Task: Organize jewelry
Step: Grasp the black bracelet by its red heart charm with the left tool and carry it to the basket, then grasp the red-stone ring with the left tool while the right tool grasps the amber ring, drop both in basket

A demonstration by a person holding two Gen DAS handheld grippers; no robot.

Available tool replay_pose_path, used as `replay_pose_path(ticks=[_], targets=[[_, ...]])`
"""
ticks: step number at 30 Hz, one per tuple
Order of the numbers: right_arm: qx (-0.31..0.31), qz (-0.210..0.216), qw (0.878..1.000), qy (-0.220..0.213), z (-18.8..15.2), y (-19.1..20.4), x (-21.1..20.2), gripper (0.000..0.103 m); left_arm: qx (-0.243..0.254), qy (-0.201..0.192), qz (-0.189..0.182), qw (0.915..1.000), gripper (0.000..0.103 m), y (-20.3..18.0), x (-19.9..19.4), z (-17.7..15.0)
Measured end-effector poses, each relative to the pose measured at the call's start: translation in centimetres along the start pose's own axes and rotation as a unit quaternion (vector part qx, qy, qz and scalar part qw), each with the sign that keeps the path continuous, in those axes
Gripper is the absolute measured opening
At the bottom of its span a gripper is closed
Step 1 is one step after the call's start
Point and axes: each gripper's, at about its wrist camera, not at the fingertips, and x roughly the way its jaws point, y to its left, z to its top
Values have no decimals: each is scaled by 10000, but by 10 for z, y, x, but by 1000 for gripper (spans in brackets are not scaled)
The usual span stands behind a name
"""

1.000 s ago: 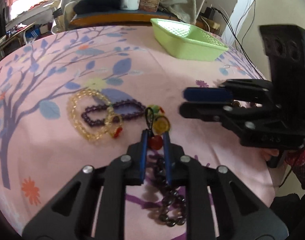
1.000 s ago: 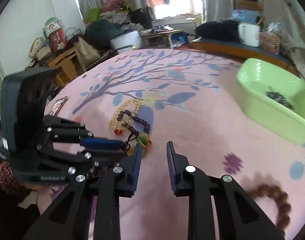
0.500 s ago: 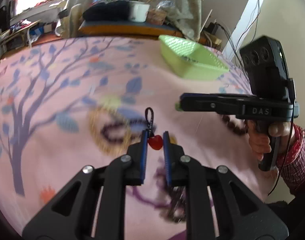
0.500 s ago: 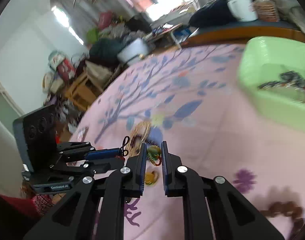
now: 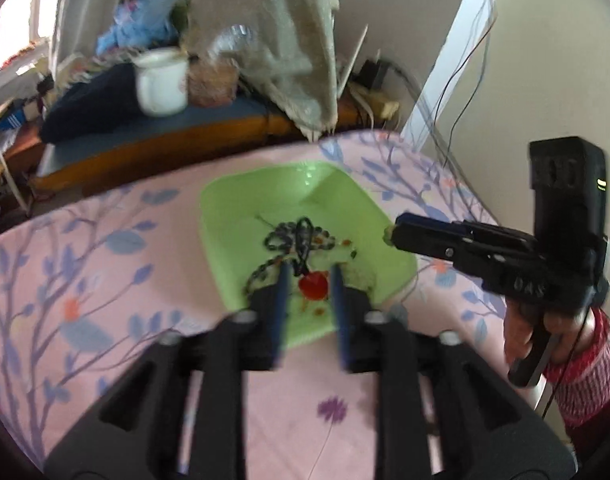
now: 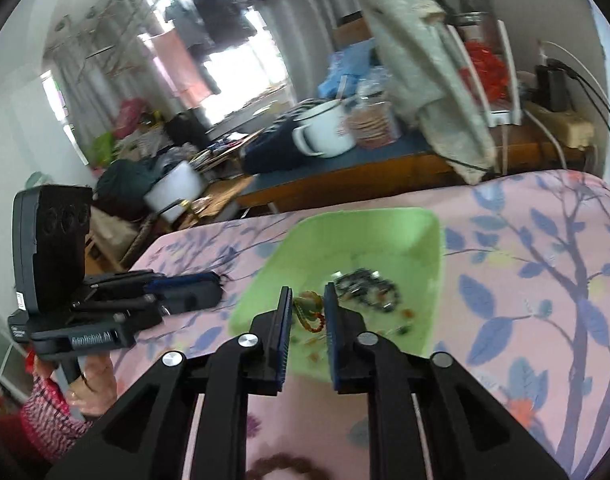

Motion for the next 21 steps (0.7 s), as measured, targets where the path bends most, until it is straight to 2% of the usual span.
replay_pose_path(ticks=[1, 3, 5, 7, 10, 12, 15, 18, 21], targets=[[49, -47, 10000, -6, 1, -4, 4, 11, -45, 142, 100, 9998, 62, -1, 13, 4], [353, -19, 9993, -105, 1, -15, 5, 16, -62, 224, 251, 9994, 62, -1, 26, 6], [516, 123, 9983, -231, -1, -15, 2, 16, -141, 240, 279, 9992, 62, 3, 23, 6], [589, 239, 9973, -358, -3, -11, -9, 16, -198, 47, 248, 9995, 62, 9, 4, 3], [691, 545, 9958, -240, -9, 6, -18, 16, -192, -573, 313, 9977, 62, 21, -55, -12], [604, 710, 9956, -3, -20, 23, -18, 16, -269, -1006, 419, 9937, 62, 38, -100, -34], [274, 1048, 9927, 522, -51, 51, 0, 16, -540, -1318, 861, 9861, 62, 66, -149, -77], [-125, 1129, 9899, 843, -80, 80, 19, 15, -914, -1251, 1193, 9807, 62, 92, -171, -122], [-556, 1130, 9858, 1109, -98, 110, 37, 5, -1131, -1043, 1425, 9778, 62, 101, -174, -166]])
